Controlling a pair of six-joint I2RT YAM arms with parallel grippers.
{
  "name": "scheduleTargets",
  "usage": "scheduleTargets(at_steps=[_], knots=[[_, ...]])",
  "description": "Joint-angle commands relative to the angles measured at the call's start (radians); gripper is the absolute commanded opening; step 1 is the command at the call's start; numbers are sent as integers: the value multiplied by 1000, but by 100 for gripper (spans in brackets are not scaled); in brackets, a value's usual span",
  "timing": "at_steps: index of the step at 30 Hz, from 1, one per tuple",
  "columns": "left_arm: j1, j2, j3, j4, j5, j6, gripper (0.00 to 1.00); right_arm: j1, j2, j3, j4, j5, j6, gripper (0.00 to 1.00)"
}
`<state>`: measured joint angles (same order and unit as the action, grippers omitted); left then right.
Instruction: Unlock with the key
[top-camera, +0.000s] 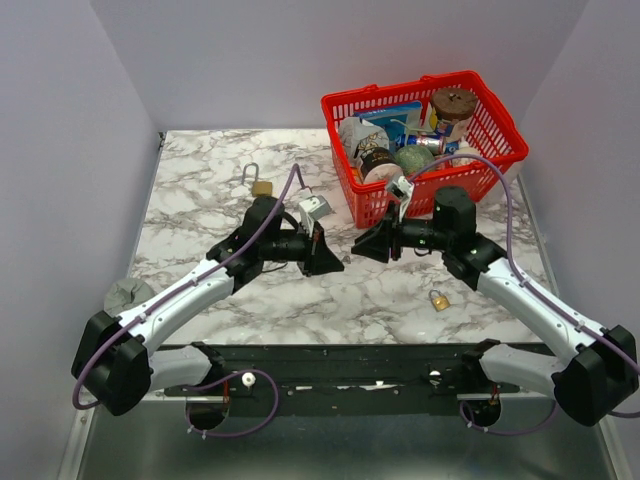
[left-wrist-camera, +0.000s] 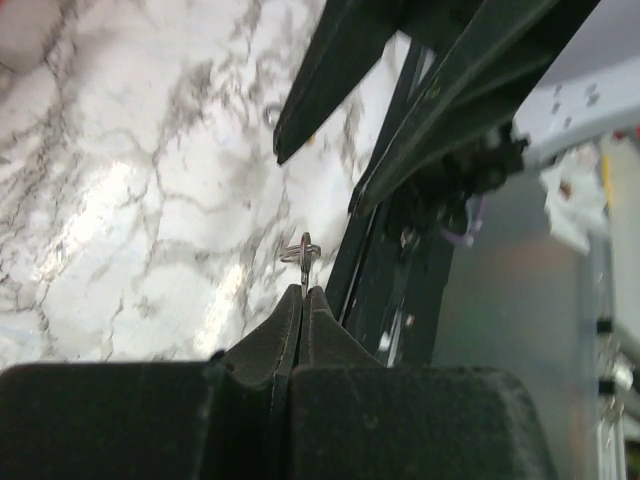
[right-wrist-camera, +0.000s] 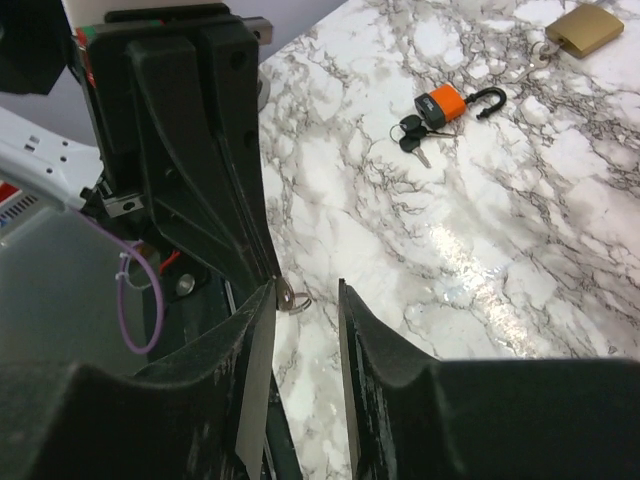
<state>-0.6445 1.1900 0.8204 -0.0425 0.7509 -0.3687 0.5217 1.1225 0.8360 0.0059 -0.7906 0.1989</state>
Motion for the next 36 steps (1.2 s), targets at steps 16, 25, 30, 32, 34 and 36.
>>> scheduleTargets(at_steps=[16,25,30,32,34,36], knots=[[0,56,45,-287,179,267,0,123,160,118,-270,-68,-170,34],[-1,51,40,-281,186,266,0,132,187,121,-276,-71,-176,34],[-1,51,42,-280,183,266,0,136,197,123,-274,-79,-176,31],[-1,51,40,-278,180,264,0,139,201,124,-280,-88,-177,31],[0,51,40,-278,176,264,0,144,206,127,-287,-93,-181,30],[0,49,39,-278,173,264,0,146,207,129,-291,-91,-182,27]])
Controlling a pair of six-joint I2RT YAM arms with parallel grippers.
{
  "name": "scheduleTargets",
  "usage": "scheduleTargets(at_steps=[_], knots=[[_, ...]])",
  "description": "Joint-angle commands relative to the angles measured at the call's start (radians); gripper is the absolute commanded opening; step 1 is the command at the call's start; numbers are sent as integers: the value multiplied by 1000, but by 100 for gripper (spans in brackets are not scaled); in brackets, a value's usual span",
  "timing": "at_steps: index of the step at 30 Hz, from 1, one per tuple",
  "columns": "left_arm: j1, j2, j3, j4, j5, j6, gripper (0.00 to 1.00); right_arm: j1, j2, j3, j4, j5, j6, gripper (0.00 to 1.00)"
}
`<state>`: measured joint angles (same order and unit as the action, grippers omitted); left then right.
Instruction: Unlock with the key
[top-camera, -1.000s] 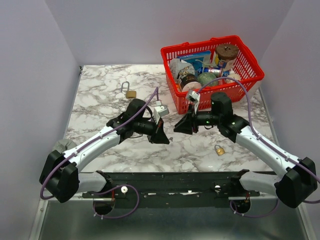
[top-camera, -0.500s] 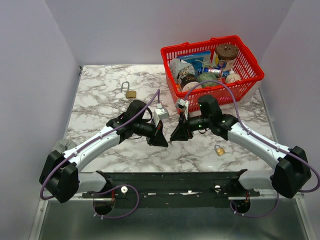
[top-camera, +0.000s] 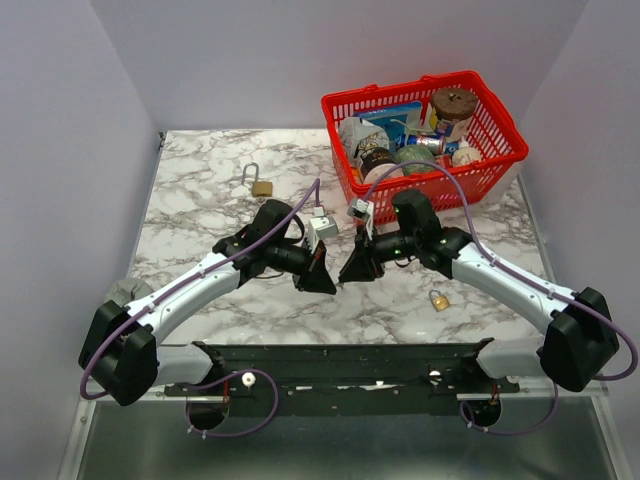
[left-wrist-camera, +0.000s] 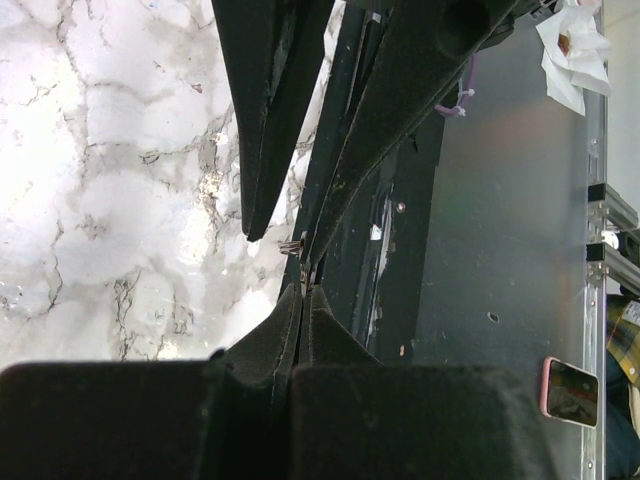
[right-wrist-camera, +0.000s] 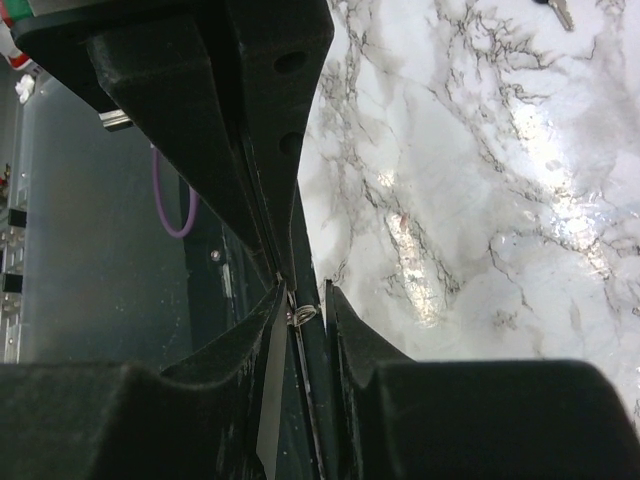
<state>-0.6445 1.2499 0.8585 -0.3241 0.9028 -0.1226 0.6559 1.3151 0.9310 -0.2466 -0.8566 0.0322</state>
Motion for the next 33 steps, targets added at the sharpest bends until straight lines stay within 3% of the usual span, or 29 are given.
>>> scheduleTargets(at_steps=[1,7,12,17,18,22,25,29,33], knots=[[-1,-10,1,3,21,20,0,13,19,34,-40,-30,-17,27],[0,-12,-1,5,15,20,0,16,32,39,-48,-42,-21,21],[0,-17,-4,11,2,14,0,17,36,39,-46,-44,-21,1],[0,-44,-16,52,-60,-22,0,17,35,28,-16,-50,-12,1],[0,-56,-18,56,-74,-25,7,17,27,22,-2,-50,-6,1],[2,-104,-32,71,-149,-46,63,16,3,-12,73,14,61,1],[5,-154,-47,85,-211,-63,79,16,-23,-55,160,53,116,1],[12,-245,-87,167,-286,-126,84,13,-46,-109,344,62,198,1],[17,-374,-189,319,-409,-292,85,14,-60,-158,486,45,270,1]])
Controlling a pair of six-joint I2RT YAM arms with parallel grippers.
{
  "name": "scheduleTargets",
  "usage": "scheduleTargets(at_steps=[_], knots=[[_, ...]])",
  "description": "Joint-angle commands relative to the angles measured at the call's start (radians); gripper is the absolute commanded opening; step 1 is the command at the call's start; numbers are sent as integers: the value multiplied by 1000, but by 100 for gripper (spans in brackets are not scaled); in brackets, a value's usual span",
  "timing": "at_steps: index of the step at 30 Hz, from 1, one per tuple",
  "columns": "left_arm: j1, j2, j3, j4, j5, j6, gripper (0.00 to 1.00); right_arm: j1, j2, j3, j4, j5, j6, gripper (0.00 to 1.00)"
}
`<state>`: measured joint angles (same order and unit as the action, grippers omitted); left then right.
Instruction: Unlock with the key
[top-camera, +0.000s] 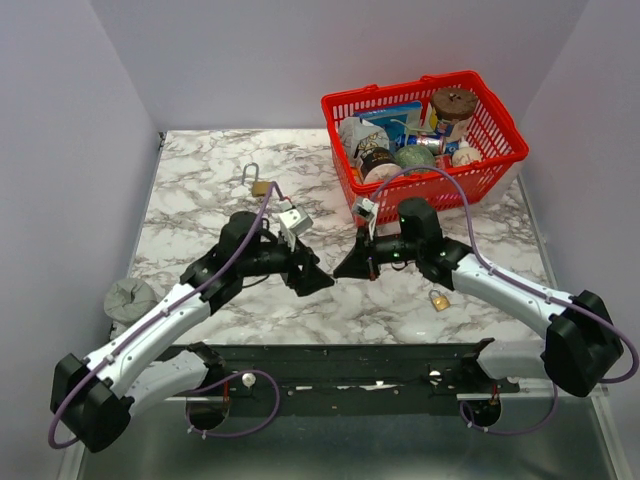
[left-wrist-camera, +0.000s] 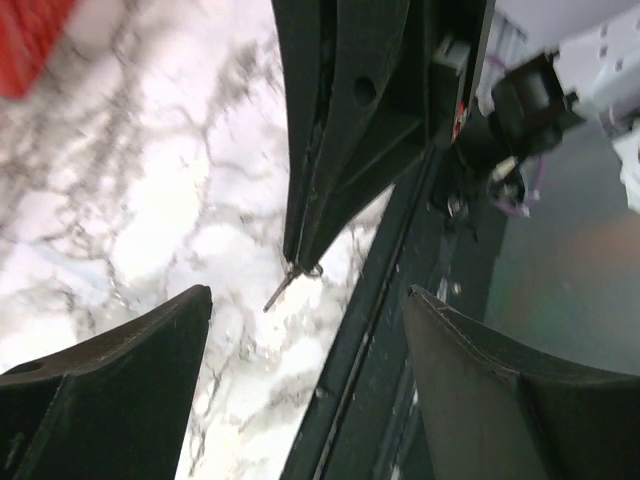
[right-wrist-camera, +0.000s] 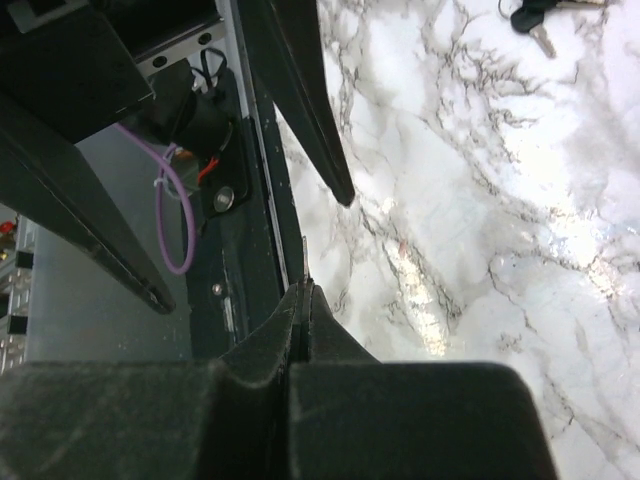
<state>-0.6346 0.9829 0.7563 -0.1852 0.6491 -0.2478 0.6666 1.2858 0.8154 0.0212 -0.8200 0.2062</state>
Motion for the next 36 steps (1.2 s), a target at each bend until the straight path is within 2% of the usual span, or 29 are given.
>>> scheduleTargets(at_steps=[1,2,9,17,21,30,36], knots=[[7,-125,-112,234,-193,-201,85,4,-36,-59,245,2,119,1],[7,-142,-135,316,-212,-241,85,4,-40,-68,300,-10,131,1],[10,-263,-267,581,-298,-473,82,4,-43,-120,525,-28,252,1],[9,-244,-270,627,-269,-521,77,4,3,-154,795,-22,418,1],[9,-234,-281,647,-267,-544,75,4,9,-147,809,-10,430,1],[9,-211,-298,699,-238,-574,60,4,10,-151,842,55,452,1],[9,-213,-302,708,-243,-577,39,4,24,-151,846,62,461,1]])
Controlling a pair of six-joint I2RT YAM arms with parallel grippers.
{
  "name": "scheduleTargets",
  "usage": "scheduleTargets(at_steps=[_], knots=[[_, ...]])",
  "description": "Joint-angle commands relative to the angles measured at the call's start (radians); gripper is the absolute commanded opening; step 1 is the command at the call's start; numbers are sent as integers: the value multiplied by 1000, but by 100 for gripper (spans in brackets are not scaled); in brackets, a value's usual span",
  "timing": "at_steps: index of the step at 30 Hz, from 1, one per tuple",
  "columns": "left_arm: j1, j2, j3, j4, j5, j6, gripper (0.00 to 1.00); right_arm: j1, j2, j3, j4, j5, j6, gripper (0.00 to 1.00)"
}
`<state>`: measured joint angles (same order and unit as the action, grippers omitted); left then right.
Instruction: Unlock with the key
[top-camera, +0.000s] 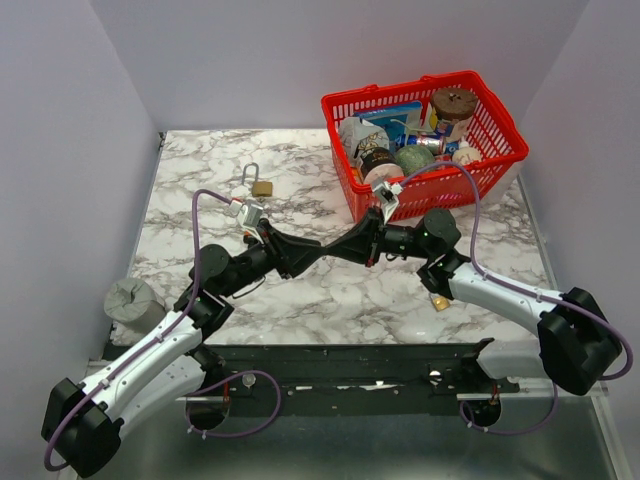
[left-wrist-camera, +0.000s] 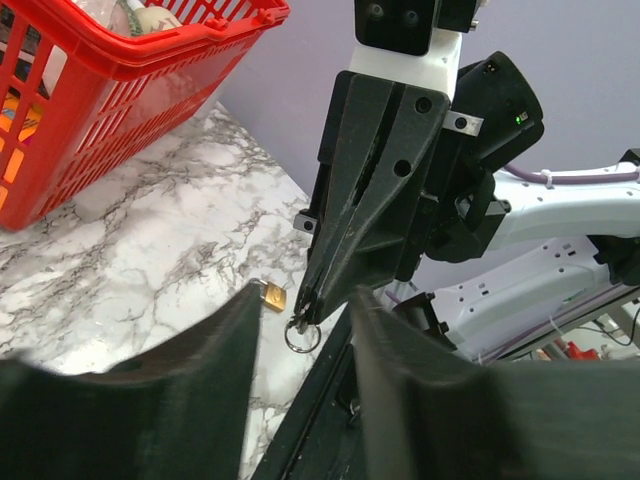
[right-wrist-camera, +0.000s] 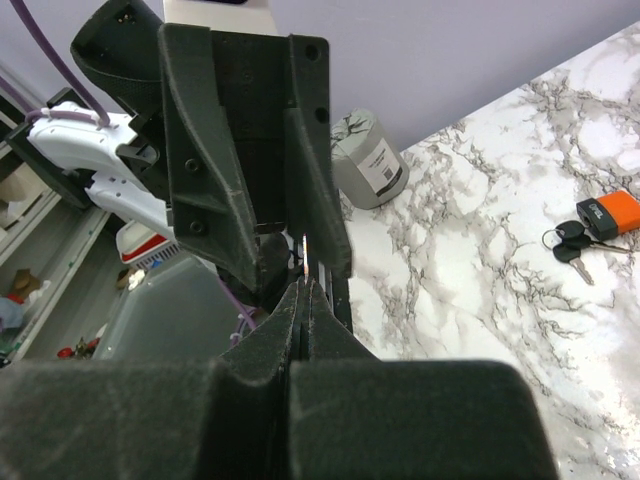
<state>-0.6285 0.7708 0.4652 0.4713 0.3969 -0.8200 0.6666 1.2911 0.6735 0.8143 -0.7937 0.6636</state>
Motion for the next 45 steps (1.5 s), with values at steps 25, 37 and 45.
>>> scheduleTargets(at_steps=[25,37,45], knots=[[6,50,110,-209,168,223,0,2,-107,1,-243,45,-166,35],[4,93,127,-218,194,237,0,10,-93,66,-464,8,-325,48],[4,111,136,-221,201,242,0,33,-72,78,-472,-18,-340,50]])
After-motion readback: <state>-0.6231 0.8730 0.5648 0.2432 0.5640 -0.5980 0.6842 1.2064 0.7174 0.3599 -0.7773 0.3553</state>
